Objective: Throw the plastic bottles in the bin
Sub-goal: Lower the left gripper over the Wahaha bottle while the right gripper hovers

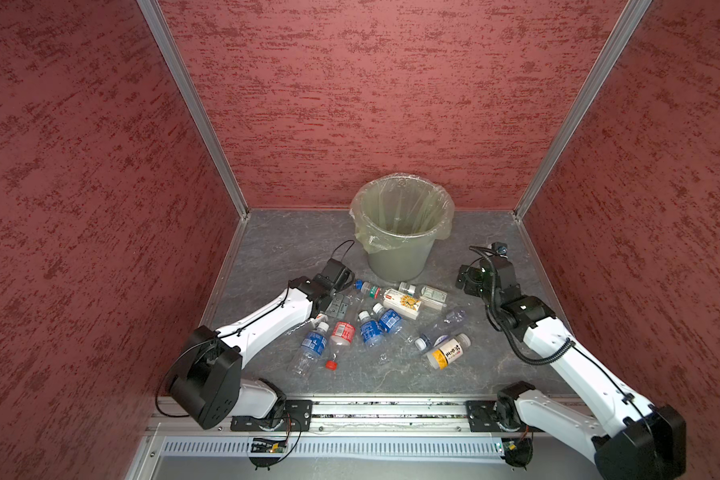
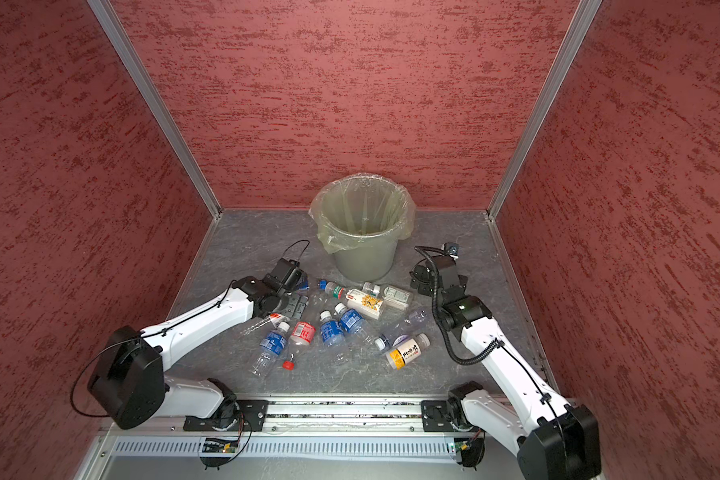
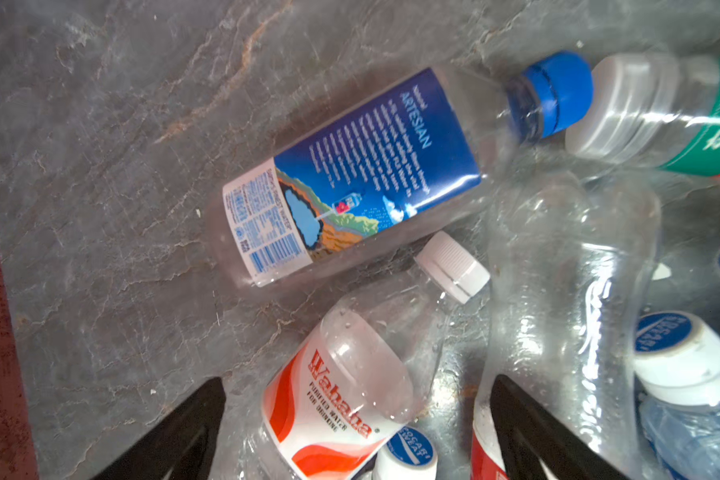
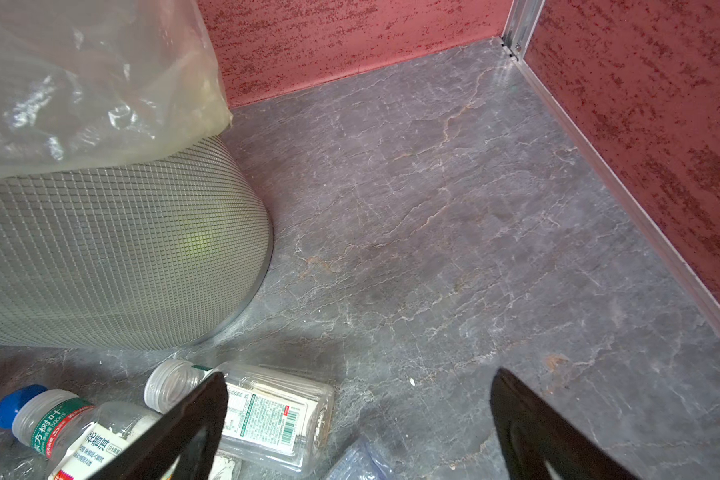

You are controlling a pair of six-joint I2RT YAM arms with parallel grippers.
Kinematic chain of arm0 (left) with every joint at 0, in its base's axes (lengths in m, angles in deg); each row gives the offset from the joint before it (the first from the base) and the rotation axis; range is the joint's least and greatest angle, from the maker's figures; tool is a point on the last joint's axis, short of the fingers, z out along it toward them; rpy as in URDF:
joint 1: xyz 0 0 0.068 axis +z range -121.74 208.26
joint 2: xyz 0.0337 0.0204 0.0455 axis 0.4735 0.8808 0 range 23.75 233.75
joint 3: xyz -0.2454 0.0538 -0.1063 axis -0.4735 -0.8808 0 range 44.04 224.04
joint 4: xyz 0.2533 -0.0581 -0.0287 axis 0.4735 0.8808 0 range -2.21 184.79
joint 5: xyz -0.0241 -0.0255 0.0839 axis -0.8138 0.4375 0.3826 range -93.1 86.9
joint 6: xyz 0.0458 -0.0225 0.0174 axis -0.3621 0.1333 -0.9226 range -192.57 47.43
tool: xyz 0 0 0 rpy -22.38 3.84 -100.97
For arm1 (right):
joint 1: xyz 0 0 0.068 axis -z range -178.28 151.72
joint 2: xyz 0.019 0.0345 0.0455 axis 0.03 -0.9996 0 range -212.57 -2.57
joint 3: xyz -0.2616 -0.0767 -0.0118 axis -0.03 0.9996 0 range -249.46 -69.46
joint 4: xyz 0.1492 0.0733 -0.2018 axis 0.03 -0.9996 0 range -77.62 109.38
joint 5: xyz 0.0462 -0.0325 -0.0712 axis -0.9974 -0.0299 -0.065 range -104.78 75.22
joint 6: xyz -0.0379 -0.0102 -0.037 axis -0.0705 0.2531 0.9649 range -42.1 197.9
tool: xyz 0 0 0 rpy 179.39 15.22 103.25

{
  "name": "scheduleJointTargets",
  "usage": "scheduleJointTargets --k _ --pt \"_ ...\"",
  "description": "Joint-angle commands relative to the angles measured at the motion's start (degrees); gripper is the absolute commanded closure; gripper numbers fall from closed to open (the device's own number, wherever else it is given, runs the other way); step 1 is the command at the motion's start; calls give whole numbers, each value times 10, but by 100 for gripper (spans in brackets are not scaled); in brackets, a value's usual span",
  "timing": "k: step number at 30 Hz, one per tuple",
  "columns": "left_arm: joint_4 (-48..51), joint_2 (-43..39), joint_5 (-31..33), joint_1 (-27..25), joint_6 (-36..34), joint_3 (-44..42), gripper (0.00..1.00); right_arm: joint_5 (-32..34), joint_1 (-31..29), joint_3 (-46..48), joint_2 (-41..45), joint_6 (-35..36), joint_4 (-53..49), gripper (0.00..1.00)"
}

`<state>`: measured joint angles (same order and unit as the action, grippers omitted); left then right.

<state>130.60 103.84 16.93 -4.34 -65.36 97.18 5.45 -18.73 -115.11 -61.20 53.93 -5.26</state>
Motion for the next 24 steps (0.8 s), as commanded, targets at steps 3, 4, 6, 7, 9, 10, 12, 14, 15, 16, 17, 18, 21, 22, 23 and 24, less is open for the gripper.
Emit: scheduleJointTargets --k 3,4,6,7,9,10,12,14,15,16,17,18,21,22,23,24 --pt "38 -8 13 -4 17 17 0 -18 -4 -13 2 1 17 1" --pt "40 -9 15 -2 19 19 0 -19 -4 -13 2 2 18 1" --pt "40 -5 17 0 18 20 0 -22 -3 -13 0 2 17 1" --pt "40 -1 12 1 17 20 0 -23 -4 -12 0 2 18 1" --pt "40 9 9 1 16 22 0 -23 -4 -11 0 3 19 1" --pt "40 12 9 2 16 22 0 -23 -4 -11 0 2 18 1" --pt "37 16 9 2 14 21 0 -23 -4 -11 2 2 18 1" --pt "34 20 11 2 12 20 0 -24 -4 -11 3 1 17 1" --pt "33 24 11 3 9 20 0 -24 -4 -11 4 1 17 1" --pt "33 28 12 3 8 20 0 -25 -4 -11 3 1 17 1" --pt "32 31 12 3 7 20 0 -25 -4 -10 3 1 17 1" --pt "31 35 12 3 6 20 0 -25 -3 -11 4 1 17 1" --pt "28 43 11 4 4 20 0 -25 -4 -11 2 1 17 1" --pt "27 47 12 4 3 20 0 -25 -4 -12 1 1 17 1" --pt "27 48 13 4 2 20 0 -25 -4 -11 1 1 16 1" --pt "26 51 14 4 2 19 0 -25 -4 -11 0 1 17 1"
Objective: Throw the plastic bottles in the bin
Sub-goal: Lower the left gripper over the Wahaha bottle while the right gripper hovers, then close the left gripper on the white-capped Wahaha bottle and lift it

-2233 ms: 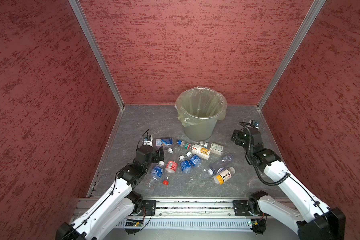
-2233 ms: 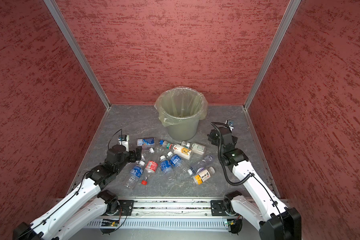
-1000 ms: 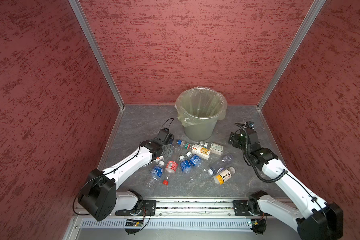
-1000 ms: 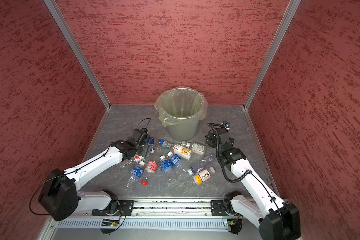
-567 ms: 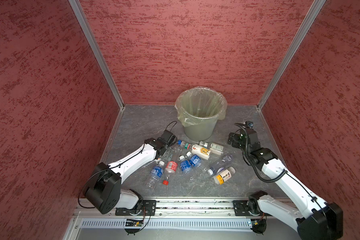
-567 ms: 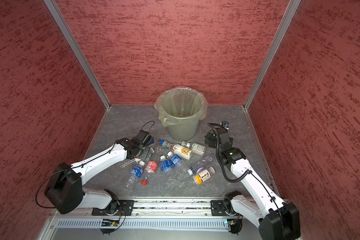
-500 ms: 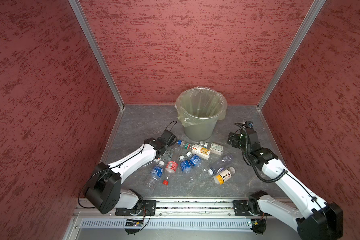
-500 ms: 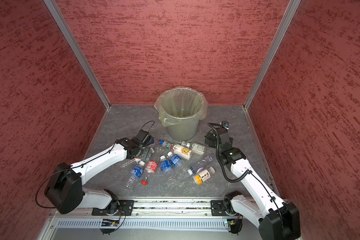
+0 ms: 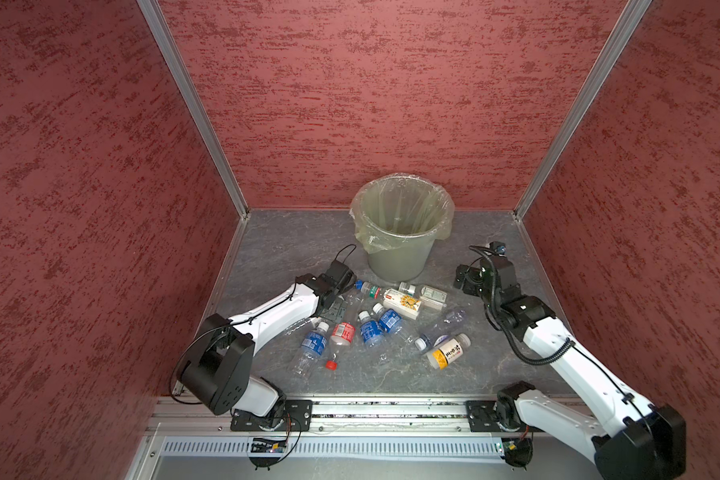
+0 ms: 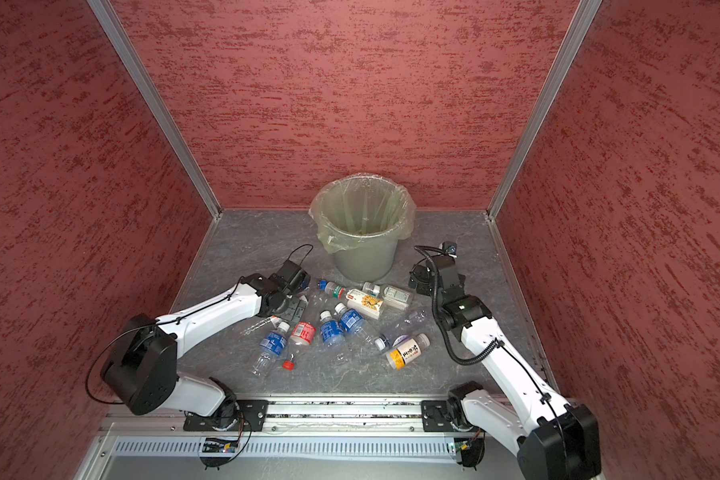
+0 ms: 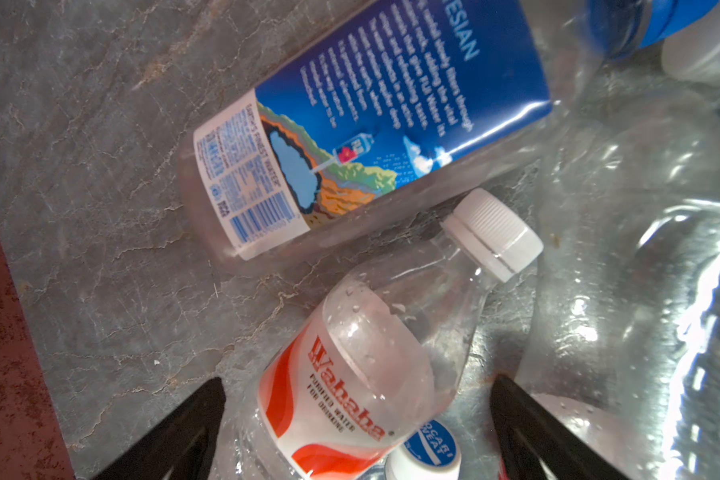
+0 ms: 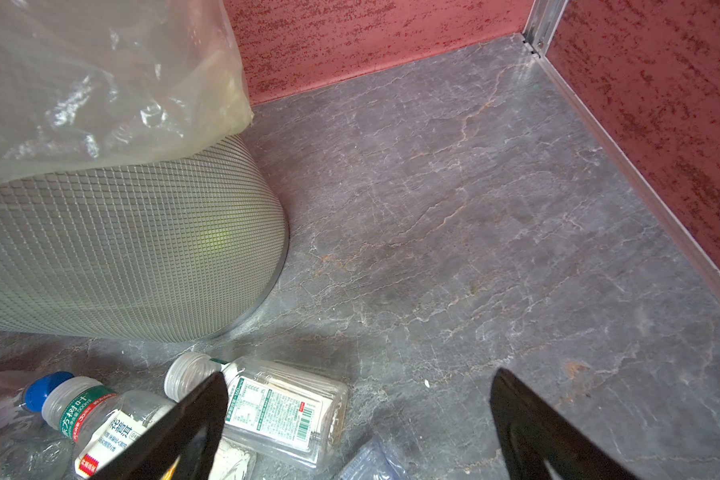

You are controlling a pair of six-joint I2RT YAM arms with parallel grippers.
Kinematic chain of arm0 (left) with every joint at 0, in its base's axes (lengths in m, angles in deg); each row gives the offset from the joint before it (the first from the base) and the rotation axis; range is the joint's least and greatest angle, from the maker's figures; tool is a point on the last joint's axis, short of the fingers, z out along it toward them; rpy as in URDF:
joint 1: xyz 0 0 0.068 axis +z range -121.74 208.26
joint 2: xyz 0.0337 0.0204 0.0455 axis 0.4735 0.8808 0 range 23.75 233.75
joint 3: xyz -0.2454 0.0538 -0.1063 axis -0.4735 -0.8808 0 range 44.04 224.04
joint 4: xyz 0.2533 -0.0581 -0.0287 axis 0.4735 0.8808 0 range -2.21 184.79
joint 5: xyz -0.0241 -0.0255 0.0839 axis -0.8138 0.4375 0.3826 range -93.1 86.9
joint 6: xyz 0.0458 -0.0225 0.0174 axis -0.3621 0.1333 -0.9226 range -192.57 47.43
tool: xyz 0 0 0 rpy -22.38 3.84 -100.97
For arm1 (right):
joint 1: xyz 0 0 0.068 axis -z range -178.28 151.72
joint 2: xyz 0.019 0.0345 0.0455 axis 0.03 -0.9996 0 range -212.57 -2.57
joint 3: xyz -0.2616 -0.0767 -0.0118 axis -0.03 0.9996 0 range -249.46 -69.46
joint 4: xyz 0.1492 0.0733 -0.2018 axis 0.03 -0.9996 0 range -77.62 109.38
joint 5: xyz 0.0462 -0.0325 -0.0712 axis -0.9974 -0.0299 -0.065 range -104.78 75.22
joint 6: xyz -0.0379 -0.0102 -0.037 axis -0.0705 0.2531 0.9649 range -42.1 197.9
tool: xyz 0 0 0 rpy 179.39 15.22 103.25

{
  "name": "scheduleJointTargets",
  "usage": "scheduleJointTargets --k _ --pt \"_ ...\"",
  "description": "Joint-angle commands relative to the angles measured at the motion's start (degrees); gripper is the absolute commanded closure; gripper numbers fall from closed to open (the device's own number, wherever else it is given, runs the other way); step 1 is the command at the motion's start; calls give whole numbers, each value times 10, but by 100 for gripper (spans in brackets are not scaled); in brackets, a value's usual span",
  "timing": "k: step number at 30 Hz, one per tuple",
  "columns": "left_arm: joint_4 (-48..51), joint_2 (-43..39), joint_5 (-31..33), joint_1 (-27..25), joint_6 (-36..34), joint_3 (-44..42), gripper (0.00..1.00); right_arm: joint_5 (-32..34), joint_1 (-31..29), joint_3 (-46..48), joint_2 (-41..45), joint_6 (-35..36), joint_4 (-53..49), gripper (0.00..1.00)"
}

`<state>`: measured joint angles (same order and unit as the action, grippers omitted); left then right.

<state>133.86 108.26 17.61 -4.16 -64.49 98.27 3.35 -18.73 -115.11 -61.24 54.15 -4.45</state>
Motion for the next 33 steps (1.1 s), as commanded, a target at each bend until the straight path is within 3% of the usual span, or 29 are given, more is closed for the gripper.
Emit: scheduleJointTargets --k 1,24,33 --pt "-6 10 8 1 -8 10 0 -4 -4 -11 0 -1 9 1" --pt "3 61 -7 9 -21 28 5 -7 -4 -8 3 -3 5 1" --pt "-13 88 -57 38 -32 37 14 -10 -5 -8 3 -3 4 1"
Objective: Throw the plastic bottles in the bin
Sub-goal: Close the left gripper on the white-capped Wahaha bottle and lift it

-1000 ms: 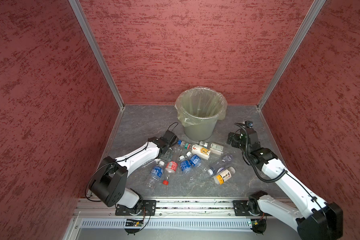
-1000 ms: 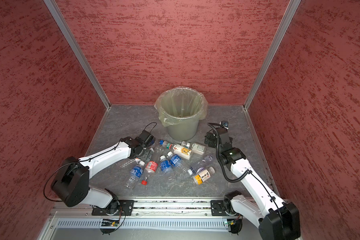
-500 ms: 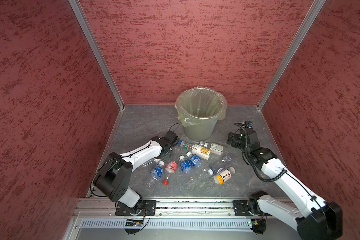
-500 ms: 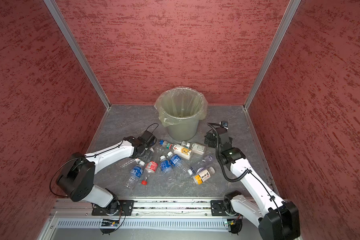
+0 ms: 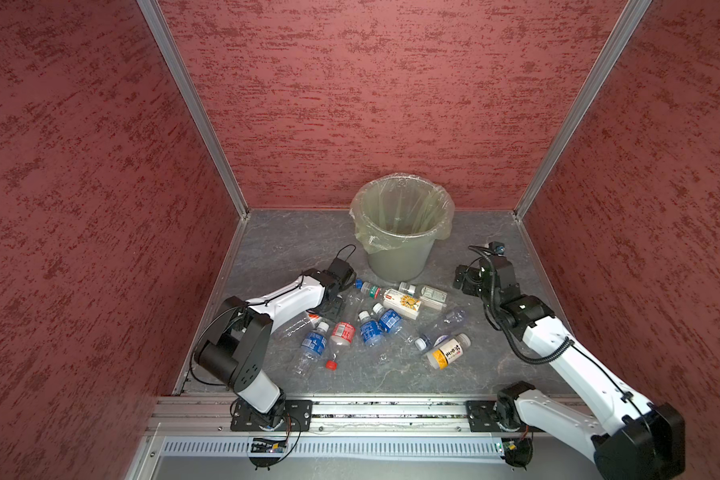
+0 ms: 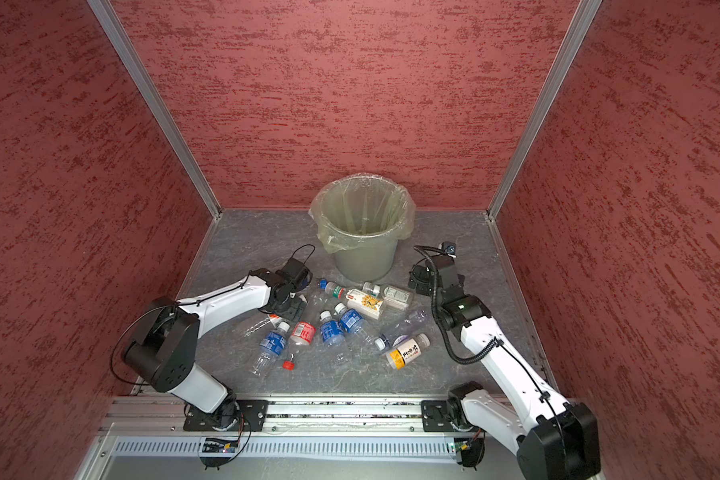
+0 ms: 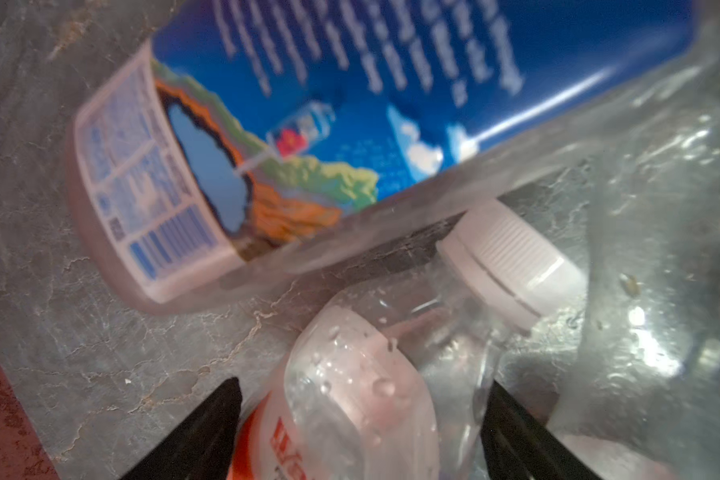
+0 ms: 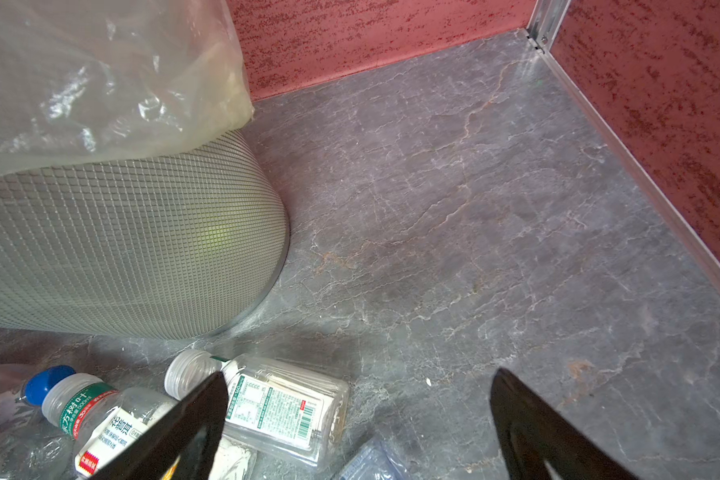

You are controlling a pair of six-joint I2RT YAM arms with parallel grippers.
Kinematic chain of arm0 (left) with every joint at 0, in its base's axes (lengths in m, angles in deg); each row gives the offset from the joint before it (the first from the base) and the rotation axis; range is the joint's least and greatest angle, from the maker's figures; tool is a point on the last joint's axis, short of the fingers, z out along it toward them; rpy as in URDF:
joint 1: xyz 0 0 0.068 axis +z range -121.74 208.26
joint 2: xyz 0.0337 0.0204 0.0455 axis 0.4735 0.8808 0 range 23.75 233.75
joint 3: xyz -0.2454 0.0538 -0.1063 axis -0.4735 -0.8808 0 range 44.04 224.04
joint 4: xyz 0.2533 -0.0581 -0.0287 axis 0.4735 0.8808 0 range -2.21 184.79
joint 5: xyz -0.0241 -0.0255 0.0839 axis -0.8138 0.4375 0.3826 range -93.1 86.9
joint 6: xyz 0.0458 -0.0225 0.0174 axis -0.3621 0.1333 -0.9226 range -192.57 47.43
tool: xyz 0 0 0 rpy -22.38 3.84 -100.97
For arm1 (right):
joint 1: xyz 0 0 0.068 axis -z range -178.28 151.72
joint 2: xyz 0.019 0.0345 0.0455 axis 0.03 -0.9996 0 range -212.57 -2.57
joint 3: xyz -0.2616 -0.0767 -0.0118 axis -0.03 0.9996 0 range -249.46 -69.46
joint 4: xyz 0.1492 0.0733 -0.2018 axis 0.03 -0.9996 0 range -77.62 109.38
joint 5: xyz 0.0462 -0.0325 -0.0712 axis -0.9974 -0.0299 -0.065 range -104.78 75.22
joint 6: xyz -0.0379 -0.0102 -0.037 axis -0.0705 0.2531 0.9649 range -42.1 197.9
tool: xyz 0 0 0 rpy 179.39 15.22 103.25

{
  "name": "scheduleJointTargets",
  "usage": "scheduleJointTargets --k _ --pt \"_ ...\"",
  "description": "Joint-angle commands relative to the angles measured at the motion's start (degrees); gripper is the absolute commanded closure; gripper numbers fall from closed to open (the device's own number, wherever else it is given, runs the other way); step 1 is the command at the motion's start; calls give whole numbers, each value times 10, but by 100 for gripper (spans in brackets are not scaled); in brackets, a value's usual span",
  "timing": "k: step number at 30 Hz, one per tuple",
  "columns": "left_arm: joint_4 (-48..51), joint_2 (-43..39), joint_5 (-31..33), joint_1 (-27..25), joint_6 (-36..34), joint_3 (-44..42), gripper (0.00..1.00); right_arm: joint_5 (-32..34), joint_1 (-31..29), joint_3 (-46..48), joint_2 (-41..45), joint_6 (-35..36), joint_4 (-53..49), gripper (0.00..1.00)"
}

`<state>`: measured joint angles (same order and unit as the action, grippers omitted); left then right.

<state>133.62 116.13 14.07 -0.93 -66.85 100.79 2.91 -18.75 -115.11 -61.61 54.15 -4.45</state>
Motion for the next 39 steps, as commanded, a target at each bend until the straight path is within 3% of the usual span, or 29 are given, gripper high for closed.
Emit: scheduleJointTargets --k 1,10,14,27,34,39 --pt "-12 13 -25 5 -10 12 14 -4 -4 -8 7 -4 5 1" --pt "-24 36 -42 9 -17 9 17 -2 -7 -10 6 -4 2 1" --pt "-25 23 -36 10 -15 8 26 0 -8 -10 5 -4 2 1" --pt "-24 -46 -6 8 -7 1 42 4 -15 -13 8 -6 -4 1" --pt "-13 -99 54 -7 9 -3 51 6 -19 -12 9 -7 -4 1" --pt "-13 -159 72 -11 17 -8 52 9 -23 -12 8 -8 -4 1"
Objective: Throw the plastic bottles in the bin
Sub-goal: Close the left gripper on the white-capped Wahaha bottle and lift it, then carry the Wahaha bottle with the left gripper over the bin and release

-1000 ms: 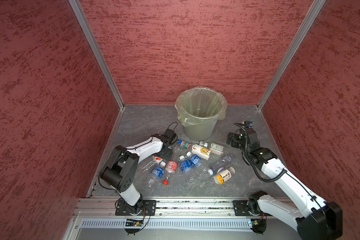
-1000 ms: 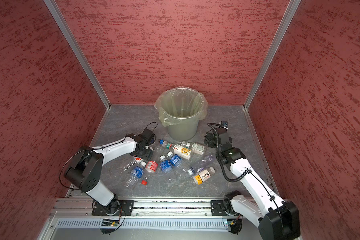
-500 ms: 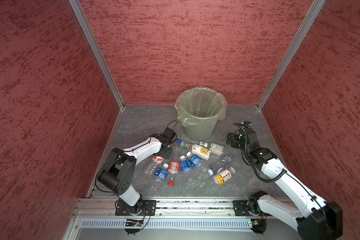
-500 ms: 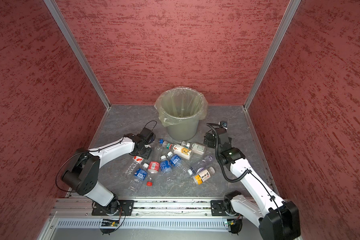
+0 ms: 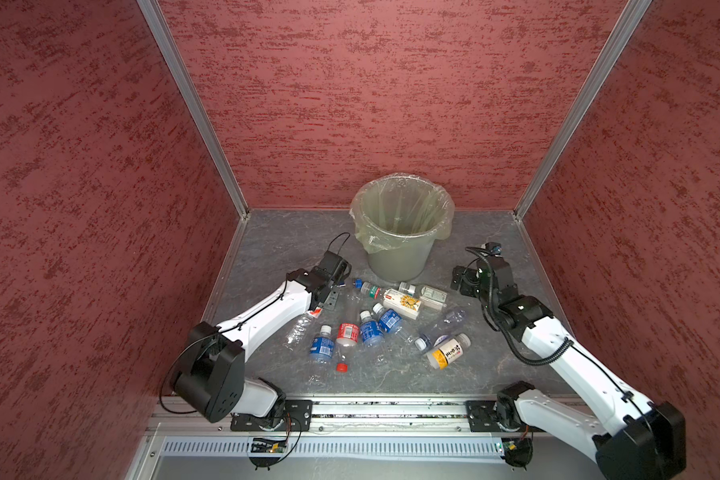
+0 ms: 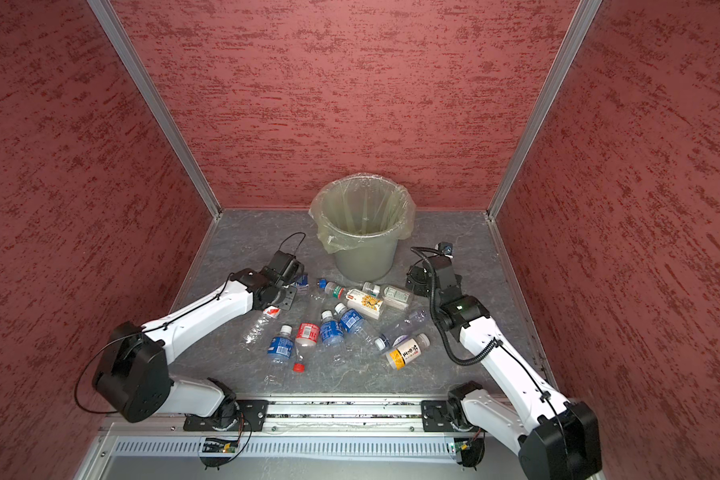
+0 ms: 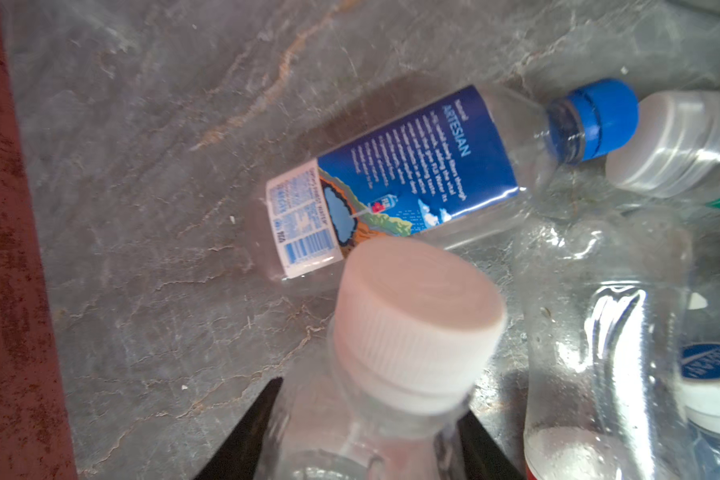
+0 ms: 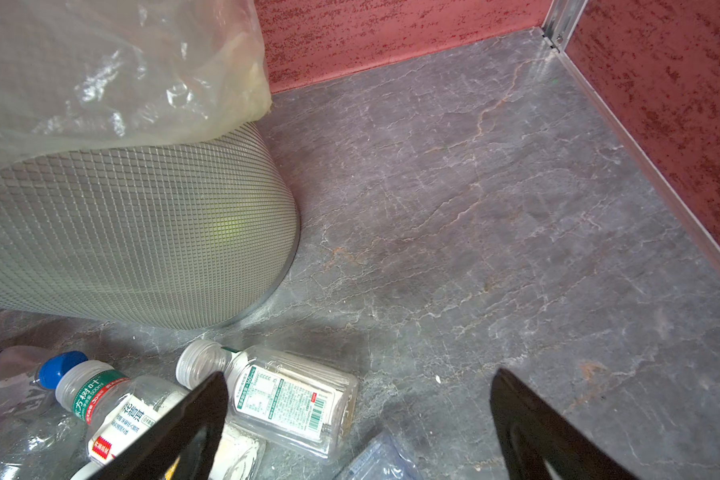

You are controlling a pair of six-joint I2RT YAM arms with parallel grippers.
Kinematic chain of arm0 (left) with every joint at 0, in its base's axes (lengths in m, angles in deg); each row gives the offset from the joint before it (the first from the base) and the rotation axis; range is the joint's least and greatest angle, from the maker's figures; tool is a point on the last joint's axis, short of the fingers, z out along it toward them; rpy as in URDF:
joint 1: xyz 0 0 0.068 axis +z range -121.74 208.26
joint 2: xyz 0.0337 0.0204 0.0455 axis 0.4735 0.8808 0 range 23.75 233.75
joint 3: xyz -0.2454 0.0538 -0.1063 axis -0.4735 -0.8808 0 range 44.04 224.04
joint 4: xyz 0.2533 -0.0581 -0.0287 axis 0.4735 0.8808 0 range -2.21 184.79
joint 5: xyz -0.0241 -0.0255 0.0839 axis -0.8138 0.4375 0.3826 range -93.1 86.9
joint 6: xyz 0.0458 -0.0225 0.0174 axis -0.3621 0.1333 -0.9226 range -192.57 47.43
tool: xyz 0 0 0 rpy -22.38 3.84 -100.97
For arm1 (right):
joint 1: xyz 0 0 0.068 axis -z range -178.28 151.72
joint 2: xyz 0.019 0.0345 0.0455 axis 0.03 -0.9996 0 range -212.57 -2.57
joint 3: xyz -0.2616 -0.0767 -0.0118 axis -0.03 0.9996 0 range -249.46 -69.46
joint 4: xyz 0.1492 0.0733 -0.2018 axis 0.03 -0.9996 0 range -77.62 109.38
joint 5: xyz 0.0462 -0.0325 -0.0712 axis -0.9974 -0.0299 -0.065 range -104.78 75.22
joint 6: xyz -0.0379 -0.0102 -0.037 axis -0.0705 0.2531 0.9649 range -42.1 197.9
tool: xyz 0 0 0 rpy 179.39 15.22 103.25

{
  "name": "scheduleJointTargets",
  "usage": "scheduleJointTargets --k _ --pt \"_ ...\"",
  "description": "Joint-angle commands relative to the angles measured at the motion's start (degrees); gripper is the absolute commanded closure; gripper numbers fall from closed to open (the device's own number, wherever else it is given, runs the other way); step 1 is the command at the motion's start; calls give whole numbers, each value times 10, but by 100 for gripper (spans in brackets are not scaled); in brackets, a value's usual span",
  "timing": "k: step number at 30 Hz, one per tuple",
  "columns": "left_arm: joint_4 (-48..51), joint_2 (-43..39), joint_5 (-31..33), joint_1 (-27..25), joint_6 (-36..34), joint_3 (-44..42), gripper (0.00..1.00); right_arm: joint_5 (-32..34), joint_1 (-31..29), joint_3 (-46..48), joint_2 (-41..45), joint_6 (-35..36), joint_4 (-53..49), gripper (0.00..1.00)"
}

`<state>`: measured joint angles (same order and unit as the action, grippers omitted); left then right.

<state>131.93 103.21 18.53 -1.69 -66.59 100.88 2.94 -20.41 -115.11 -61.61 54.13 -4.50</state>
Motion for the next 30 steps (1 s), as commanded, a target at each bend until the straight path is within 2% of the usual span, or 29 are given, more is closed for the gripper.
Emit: scheduleJointTargets --k 1,7,11,16,24,30 --pt "3 -42 31 -6 16 -11 52 10 -7 -13 8 -8 -4 1" --pt "-22 -123 50 -24 29 -34 53 16 -11 -12 7 -9 -6 1" --pt "-68 -192 33 -31 29 -67 59 20 -18 -7 17 -8 -3 1" --pt "-142 -295 15 -39 29 -123 61 26 -38 3 48 -1 9 1" --pt "-258 -446 -64 -40 22 -203 60 39 -73 15 77 5 29 1" --pt "-308 -531 -106 -40 21 -233 56 50 -90 18 74 1 33 1"
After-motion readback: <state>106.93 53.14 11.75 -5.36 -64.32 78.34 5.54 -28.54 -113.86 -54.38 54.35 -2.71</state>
